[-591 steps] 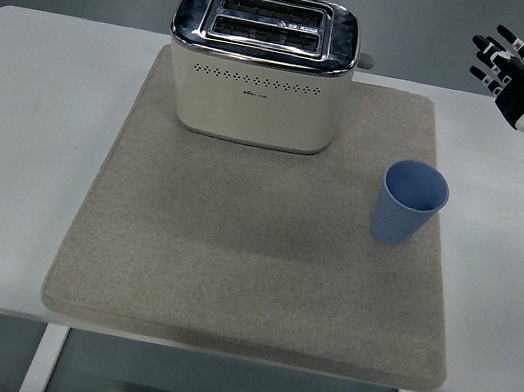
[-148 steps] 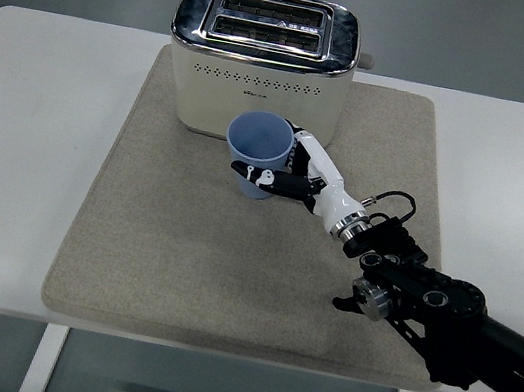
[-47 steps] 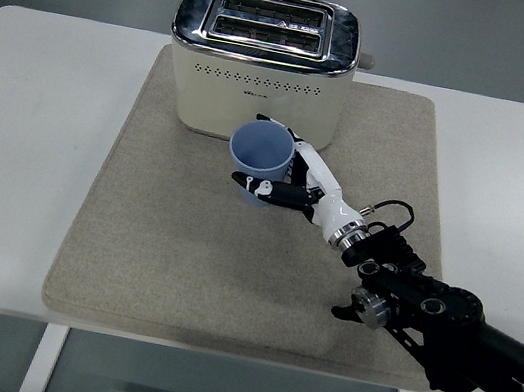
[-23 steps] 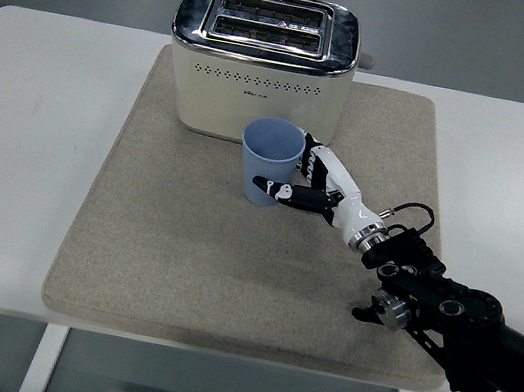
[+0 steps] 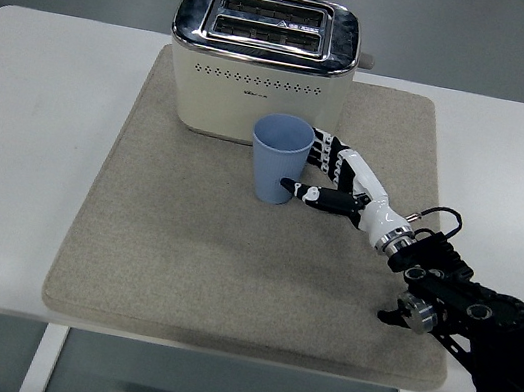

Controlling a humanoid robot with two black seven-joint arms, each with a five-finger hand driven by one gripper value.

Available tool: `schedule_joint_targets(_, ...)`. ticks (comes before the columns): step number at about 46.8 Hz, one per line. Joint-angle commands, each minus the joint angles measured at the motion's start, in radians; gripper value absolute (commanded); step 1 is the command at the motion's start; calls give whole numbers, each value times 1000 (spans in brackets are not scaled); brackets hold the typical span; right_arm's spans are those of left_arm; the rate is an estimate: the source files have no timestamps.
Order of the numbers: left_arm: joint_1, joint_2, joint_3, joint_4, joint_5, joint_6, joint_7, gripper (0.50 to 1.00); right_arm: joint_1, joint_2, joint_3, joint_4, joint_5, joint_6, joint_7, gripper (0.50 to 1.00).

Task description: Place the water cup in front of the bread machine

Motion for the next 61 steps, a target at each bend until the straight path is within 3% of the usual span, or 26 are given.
schedule_joint_targets(1, 0, 0, 0, 0, 0, 0, -1, 1000, -2, -18, 2, 14, 0, -1, 0, 921)
schedule_joint_targets(22, 0, 0, 0, 0, 0, 0, 1, 1000, -15, -107, 11, 69, 1, -4, 0, 921)
schedule_joint_targets(53, 0, 0, 0, 0, 0, 0, -1, 1000, -9, -301, 16, 144, 46, 11, -1, 921)
schedule_joint_targets(61, 0, 0, 0, 0, 0, 0, 1, 1000, 3, -310, 19, 143, 102, 40, -34, 921)
